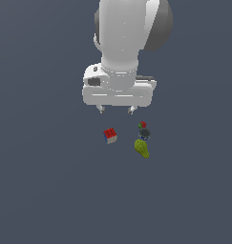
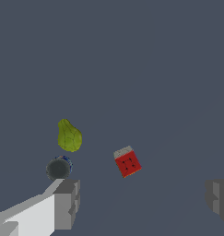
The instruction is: Pick up a designated object from a clutter of objects.
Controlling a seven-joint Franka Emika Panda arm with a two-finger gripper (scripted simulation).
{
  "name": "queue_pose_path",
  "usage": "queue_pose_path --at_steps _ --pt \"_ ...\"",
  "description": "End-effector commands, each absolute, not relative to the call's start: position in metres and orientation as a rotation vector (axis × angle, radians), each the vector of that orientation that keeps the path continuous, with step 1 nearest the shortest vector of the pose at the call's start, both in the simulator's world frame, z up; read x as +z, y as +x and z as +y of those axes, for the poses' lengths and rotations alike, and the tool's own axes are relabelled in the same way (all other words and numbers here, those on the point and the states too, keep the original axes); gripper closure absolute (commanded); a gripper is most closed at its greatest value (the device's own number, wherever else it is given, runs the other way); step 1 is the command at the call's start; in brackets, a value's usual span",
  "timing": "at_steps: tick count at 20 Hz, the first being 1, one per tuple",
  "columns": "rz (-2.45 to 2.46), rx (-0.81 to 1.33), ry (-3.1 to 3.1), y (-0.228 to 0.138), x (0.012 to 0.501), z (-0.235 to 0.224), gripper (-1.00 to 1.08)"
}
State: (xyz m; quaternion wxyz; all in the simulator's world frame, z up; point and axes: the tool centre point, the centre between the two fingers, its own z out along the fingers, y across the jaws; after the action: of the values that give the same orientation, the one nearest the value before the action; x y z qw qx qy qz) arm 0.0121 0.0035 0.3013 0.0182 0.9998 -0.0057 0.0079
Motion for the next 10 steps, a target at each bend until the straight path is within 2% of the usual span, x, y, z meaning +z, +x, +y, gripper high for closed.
queue_pose_path --at_steps 1,10 --pt "-0.068 0.024 3.107 0.012 0.294 0.003 -0.92" --pt "-0.373 0.02 3.102 0.008 0.252 -0.001 -0.92"
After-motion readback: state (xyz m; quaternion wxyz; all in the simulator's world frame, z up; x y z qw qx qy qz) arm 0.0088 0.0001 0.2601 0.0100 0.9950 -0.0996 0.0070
